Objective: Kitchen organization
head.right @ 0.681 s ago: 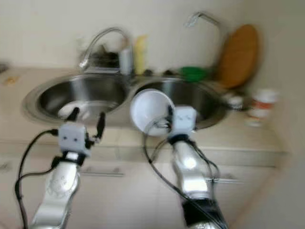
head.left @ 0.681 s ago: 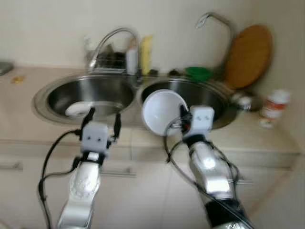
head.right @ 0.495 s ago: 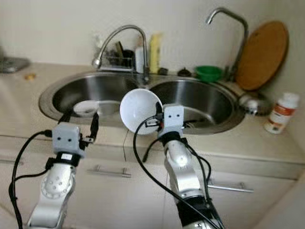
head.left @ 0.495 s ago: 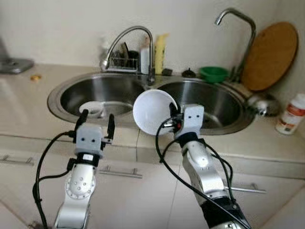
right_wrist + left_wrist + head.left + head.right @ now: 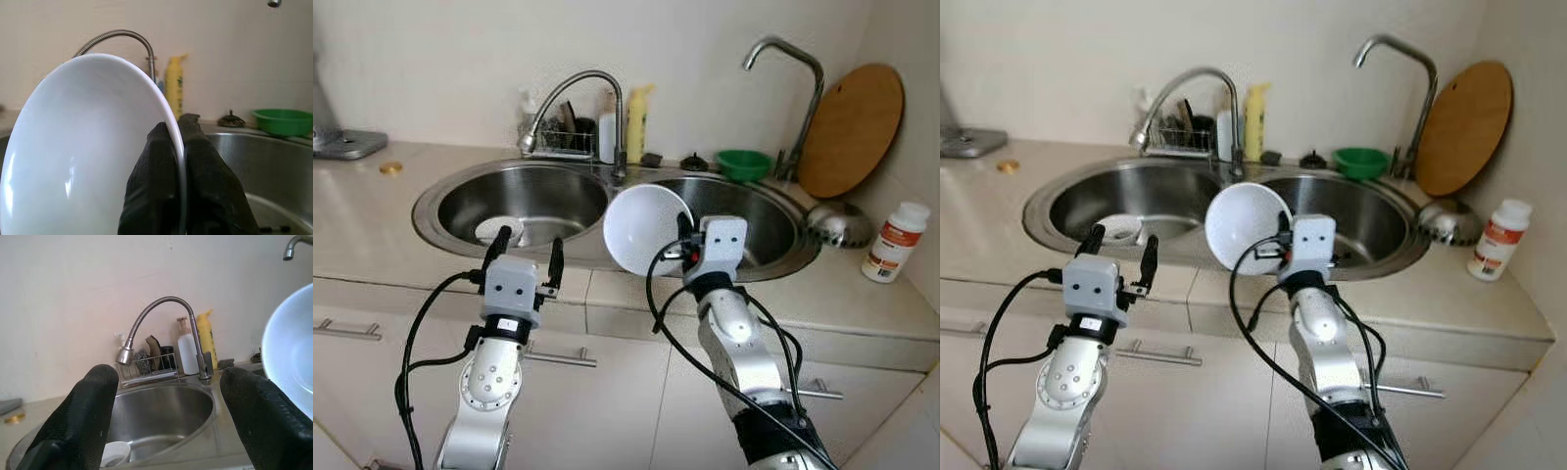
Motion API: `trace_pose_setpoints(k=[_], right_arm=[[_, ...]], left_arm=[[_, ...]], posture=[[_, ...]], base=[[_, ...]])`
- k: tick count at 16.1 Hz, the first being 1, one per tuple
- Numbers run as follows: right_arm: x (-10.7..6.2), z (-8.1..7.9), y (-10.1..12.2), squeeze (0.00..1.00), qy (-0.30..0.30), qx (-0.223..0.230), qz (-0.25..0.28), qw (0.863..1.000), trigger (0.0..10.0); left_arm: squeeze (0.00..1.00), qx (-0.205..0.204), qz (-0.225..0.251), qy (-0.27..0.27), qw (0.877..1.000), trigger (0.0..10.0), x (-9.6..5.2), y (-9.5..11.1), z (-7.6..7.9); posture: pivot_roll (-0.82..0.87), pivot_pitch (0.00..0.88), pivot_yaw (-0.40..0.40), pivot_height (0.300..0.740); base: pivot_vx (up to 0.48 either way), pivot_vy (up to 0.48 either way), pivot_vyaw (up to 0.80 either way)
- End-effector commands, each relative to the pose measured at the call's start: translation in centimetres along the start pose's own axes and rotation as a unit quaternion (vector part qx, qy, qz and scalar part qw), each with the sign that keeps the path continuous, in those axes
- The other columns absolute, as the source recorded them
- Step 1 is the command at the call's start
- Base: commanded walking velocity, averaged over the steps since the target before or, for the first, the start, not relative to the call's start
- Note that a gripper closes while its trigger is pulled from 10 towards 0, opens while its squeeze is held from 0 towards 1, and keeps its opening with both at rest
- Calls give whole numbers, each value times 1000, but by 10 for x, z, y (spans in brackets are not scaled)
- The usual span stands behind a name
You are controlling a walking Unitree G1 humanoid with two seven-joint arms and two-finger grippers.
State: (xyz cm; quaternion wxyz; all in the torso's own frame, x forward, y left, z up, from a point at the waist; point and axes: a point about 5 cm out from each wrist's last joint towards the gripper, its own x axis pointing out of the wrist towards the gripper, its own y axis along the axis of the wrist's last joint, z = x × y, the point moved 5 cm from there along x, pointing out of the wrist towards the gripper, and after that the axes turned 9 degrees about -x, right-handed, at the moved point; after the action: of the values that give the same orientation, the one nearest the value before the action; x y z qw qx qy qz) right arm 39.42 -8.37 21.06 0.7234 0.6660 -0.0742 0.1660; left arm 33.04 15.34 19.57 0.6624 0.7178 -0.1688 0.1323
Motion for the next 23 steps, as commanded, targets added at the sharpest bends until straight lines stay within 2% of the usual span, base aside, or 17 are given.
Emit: trace_pose_setpoints(k=[1,13,19,21,23], right_arm=[[6,-1,11,0,1,-2,18,1000,10000],[5,-4,6,0,3,-7,12,1000,10000],[8,-1,4,0,-1,-12,7,1000,10000],[12,0,0,0,-1,-30,-5,1000,10000],[23,7,-13,0,-10,-70,-44,997,10000]], left_arm=[[0,3,5,3,1000,10000,1,2,-2],[0,1,3,-2,1000,10000,1,2,0],[0,-3,0,-9,1000,10000,1,1,5],[0,-3,0,-10,1000,10000,2,1,5],[0,-4,-2,-14,1000,10000,1,0,7]], posture=[[67,0,-36,740],[69,0,-33,740],[68,0,-32,740],[70,0,-30,740],[70,0,-30,740]], base=[[304,0,0],[320,0,0],[0,0,0],[0,0,0],[0,0,0]])
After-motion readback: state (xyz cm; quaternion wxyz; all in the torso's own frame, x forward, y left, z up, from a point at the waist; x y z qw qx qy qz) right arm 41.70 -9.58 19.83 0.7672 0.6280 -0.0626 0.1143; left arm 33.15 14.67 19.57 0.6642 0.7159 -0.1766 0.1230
